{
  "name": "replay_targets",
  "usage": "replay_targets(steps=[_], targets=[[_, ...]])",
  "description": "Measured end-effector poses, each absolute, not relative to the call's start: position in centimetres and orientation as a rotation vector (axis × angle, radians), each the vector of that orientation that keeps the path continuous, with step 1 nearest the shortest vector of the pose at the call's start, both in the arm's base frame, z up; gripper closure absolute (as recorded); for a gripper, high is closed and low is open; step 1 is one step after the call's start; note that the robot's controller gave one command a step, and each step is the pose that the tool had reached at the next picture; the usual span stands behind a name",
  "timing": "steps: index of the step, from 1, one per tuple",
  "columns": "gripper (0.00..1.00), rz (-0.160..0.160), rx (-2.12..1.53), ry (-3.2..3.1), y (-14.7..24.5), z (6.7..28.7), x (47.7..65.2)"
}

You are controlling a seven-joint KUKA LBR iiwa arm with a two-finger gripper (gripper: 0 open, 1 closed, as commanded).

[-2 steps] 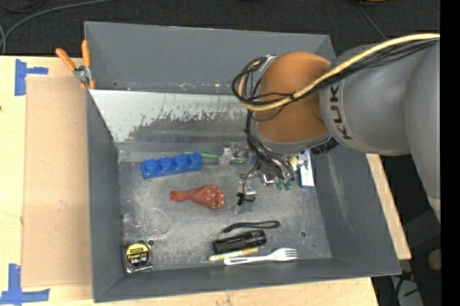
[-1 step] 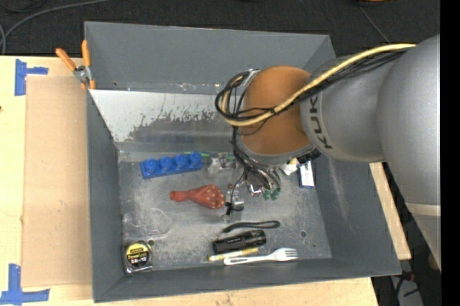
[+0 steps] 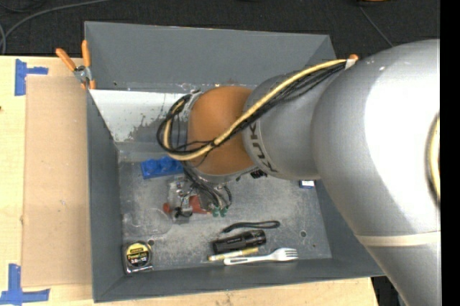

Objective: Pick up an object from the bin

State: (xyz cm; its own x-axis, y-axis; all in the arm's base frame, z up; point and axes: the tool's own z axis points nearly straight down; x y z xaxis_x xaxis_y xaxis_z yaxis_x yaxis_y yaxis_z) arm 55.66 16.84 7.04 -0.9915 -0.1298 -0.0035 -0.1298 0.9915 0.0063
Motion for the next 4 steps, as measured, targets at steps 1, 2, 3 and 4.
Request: replay_targets(steps=[1, 2, 3, 4], targets=[[1.00, 0.010, -0.205, 3.132, 16.8, 7.0, 55.7], [1.00, 0.012, -0.286, 3.122, 15.8, 7.1, 54.3], [1.00, 0.011, -0.236, 3.132, 10.0, 14.5, 53.9], [1.00, 0.011, -0.146, 3.148, 9.0, 17.2, 48.8]])
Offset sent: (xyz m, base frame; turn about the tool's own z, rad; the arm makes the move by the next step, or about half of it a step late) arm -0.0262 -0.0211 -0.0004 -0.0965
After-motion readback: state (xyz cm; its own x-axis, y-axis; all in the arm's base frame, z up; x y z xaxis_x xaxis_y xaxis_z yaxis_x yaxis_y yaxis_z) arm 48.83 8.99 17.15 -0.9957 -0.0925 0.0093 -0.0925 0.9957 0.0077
